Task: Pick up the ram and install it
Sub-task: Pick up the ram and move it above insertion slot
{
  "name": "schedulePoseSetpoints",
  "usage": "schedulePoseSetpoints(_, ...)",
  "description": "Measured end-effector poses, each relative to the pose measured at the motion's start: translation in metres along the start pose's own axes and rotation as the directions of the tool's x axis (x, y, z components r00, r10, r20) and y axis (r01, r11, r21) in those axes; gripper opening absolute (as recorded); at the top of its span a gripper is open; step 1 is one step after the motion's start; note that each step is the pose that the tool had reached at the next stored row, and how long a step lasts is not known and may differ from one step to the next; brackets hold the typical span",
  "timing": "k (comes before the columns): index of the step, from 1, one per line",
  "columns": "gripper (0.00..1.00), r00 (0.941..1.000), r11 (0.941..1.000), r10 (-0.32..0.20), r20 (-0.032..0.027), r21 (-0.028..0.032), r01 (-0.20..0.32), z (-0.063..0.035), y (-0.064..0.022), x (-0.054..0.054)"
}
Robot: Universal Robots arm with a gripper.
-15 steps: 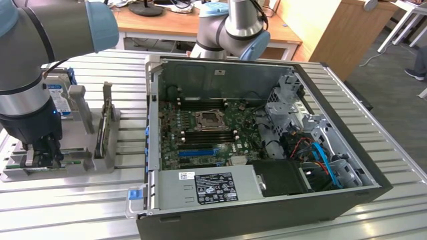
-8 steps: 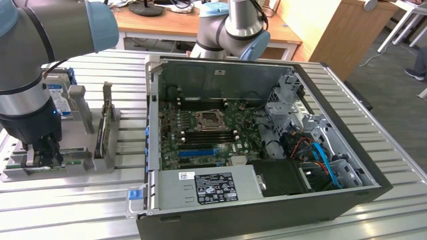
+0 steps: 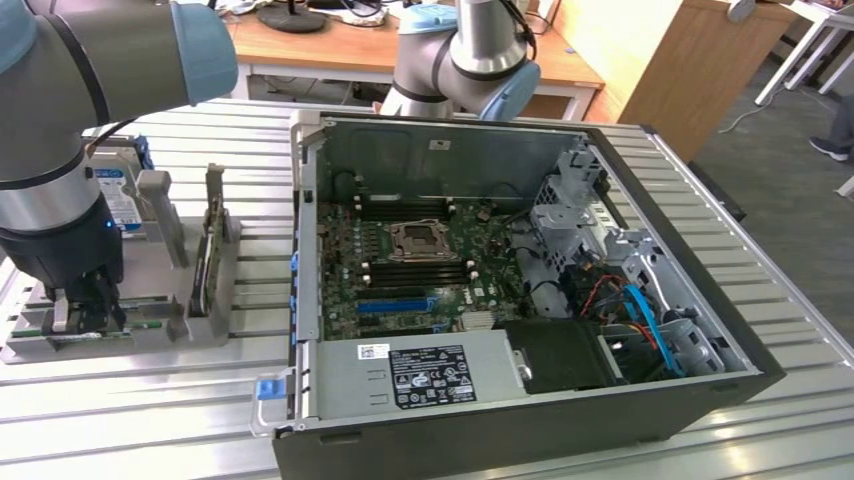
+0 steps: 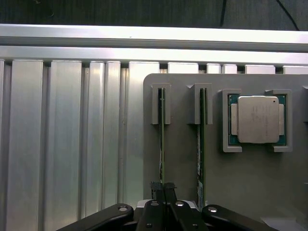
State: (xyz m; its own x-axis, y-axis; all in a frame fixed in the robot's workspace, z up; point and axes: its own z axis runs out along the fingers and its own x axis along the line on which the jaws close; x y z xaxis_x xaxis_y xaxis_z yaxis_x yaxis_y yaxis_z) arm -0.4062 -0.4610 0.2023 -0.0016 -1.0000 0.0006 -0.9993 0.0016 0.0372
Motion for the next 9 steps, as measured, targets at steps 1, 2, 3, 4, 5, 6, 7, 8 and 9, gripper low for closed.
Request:
schedulePoseSetpoints(1,0.11,1.0000,1.0000,0.000,0.0000,0.0000,0.000,0.0000,0.0000,0.0000)
schedulePoseSetpoints(2,0.11,1.0000,1.0000,0.000,0.0000,0.0000,0.000,0.0000,0.0000,0.0000)
schedulePoseSetpoints(3,0.11,1.0000,1.0000,0.000,0.0000,0.0000,0.000,0.0000,0.0000,0.0000)
schedulePoseSetpoints(4,0.11,1.0000,1.0000,0.000,0.0000,0.0000,0.000,0.0000,0.0000,0.0000)
schedulePoseSetpoints(5,0.11,1.0000,1.0000,0.000,0.0000,0.0000,0.000,0.0000,0.0000,0.0000)
schedulePoseSetpoints(6,0.11,1.0000,1.0000,0.000,0.0000,0.0000,0.000,0.0000,0.0000,0.0000)
schedulePoseSetpoints(7,0.11,1.0000,1.0000,0.000,-0.0001,0.0000,0.000,0.0000,0.0000,0.0000)
schedulePoseSetpoints(8,0.11,1.0000,1.0000,0.000,0.0001,0.0002,0.000,-0.0001,0.0000,0.0000)
schedulePoseSetpoints(9,0.11,1.0000,1.0000,0.000,0.0000,0.0001,0.000,-0.0006,0.0000,0.0000)
